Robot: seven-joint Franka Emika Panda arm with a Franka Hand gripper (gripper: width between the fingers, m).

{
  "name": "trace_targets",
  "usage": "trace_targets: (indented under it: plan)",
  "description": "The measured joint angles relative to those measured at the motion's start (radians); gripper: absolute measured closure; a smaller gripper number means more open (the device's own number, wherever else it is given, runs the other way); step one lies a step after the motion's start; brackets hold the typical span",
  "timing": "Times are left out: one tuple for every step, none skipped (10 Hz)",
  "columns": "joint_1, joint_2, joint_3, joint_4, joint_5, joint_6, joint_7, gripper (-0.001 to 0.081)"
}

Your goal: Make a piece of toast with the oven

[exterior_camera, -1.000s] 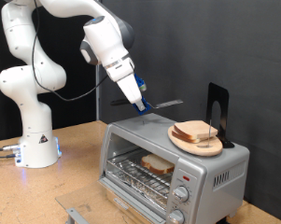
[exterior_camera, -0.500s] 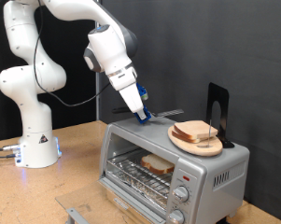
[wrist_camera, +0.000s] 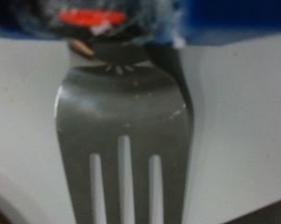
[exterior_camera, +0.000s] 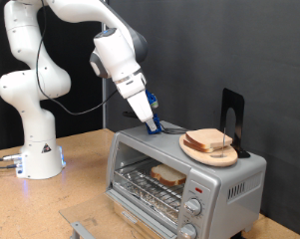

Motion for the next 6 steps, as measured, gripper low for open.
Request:
trace_targets:
  plan:
    - [0.003,-0.011,-0.014,0.005,0.03,-0.013,-0.029,0.0011]
    - [0.004,-0.03,-0.032,0.011,0.052,-0.038,-0.052,0.0001]
    - [0.004,-0.056,-0.052,0.016,0.057,-0.073,-0.062,0.0001]
    - [0.002,-0.084,-0.071,0.019,0.05,-0.115,-0.065,0.0001]
    - [0.0,-0.109,-0.082,0.017,0.045,-0.152,-0.066,-0.0003]
    - [0.0,-0.108,-0.08,0.016,0.045,-0.148,-0.065,-0.0003]
